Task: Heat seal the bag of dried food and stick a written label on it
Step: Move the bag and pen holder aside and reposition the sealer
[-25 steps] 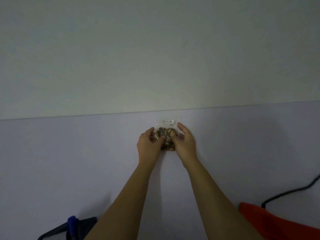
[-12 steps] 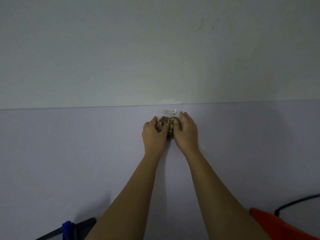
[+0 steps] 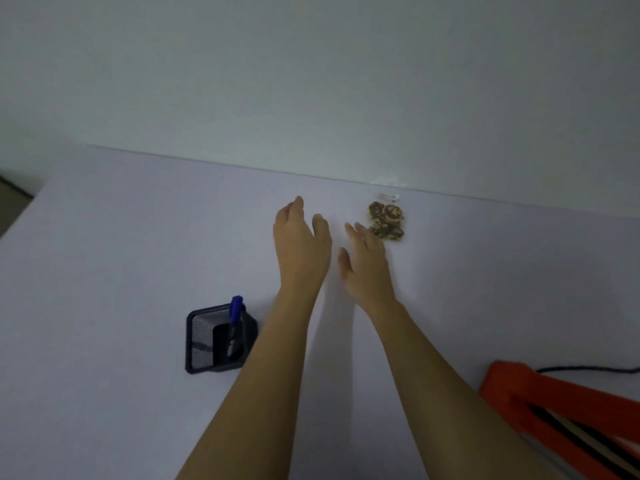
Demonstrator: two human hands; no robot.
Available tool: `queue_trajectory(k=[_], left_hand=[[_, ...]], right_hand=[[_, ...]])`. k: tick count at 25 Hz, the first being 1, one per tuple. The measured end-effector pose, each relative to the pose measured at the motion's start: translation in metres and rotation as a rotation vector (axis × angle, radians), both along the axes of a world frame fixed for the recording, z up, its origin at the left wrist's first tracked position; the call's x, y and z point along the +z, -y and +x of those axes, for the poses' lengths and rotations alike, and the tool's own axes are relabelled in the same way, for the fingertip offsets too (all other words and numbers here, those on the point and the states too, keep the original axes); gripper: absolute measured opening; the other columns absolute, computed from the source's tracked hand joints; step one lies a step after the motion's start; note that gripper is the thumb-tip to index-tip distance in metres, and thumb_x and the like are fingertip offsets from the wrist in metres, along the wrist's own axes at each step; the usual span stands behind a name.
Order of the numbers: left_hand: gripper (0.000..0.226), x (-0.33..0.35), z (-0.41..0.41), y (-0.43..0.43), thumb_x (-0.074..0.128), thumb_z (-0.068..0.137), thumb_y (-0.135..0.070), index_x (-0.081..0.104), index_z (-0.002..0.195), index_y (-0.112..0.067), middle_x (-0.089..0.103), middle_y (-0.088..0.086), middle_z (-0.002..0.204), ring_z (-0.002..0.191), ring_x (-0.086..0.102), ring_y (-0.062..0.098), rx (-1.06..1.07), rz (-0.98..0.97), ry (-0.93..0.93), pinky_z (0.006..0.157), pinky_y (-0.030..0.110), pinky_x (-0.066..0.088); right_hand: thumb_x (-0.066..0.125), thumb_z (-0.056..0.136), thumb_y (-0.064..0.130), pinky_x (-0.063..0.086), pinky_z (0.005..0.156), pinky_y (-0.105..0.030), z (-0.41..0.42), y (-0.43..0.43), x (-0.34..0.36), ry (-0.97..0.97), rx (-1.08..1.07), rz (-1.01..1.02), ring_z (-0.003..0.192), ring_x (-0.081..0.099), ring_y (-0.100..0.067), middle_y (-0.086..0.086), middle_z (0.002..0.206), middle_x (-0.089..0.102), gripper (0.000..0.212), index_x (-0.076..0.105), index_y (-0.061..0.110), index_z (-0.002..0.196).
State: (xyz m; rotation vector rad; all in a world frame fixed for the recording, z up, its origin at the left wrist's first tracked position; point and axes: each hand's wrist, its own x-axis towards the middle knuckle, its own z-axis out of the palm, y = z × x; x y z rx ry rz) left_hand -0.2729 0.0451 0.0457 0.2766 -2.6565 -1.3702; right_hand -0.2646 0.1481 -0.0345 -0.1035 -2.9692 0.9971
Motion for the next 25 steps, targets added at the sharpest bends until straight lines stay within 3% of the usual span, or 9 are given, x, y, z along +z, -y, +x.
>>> queue_trajectory(k=[5, 10, 13, 18, 22, 25], left_hand=[[0.048, 0.020, 0.090, 0.080, 0.048, 0.095, -0.017, 0.038, 0.139, -0.002, 0.039, 0.015, 0.143, 0.134, 0.033, 0.024, 0.165, -0.145, -0.152, 0.101, 0.017, 0.022], [0.088, -0.018, 0.142, 0.112, 0.059, 0.082, -0.051, 0.018, 0.147, -0.009, 0.017, 0.014, 0.154, 0.139, 0.015, 0.029, 0.217, -0.227, 0.132, 0.108, 0.042, 0.030], [0.098, -0.035, 0.148, 0.106, 0.061, 0.076, -0.059, 0.016, 0.147, -0.008, 0.013, 0.015, 0.154, 0.137, 0.017, 0.033, 0.185, -0.264, 0.223, 0.108, 0.043, 0.029], [0.070, -0.046, 0.137, 0.100, 0.069, 0.076, -0.036, 0.040, 0.133, -0.006, 0.035, 0.015, 0.138, 0.119, 0.038, 0.030, 0.260, -0.220, 0.108, 0.093, 0.030, 0.039], [0.069, -0.036, 0.092, 0.070, 0.071, 0.075, -0.032, 0.041, 0.132, -0.007, 0.036, 0.013, 0.135, 0.119, 0.037, 0.026, 0.168, -0.144, 0.032, 0.088, 0.023, 0.032], [0.071, -0.036, 0.036, 0.042, 0.071, 0.074, -0.033, 0.040, 0.132, -0.006, 0.036, 0.014, 0.135, 0.118, 0.038, 0.028, 0.081, -0.112, 0.010, 0.091, 0.025, 0.034]], right_hand=[[0.037, 0.098, 0.025, 0.014, 0.116, -0.034, 0.063, 0.048, -0.003, 0.076, 0.219, 0.086, 0.143, 0.017, -0.025, -0.010, 0.155, 0.022, 0.052, 0.022, 0.010, 0.146], [0.024, 0.099, 0.034, 0.006, 0.117, -0.040, 0.116, 0.068, -0.032, 0.162, 0.283, 0.282, 0.146, 0.002, -0.024, -0.008, 0.158, 0.005, 0.056, 0.011, 0.011, 0.148], [0.021, 0.099, 0.040, 0.004, 0.117, -0.039, 0.126, 0.068, -0.045, 0.183, 0.320, 0.358, 0.146, -0.003, -0.022, -0.007, 0.159, -0.001, 0.058, 0.005, 0.013, 0.148], [0.014, 0.093, 0.046, 0.022, 0.113, -0.046, 0.117, 0.060, -0.038, 0.106, 0.192, 0.352, 0.143, 0.021, -0.027, -0.011, 0.154, 0.023, 0.065, 0.025, 0.009, 0.145], [0.003, 0.088, 0.051, 0.012, 0.116, -0.044, 0.079, 0.028, -0.033, 0.125, 0.064, 0.355, 0.146, 0.008, -0.024, -0.009, 0.158, 0.010, 0.073, 0.011, 0.010, 0.148], [0.009, 0.092, 0.049, 0.005, 0.117, -0.042, 0.053, 0.005, -0.033, 0.157, 0.020, 0.374, 0.146, -0.001, -0.023, -0.008, 0.159, 0.001, 0.069, 0.003, 0.010, 0.148]])
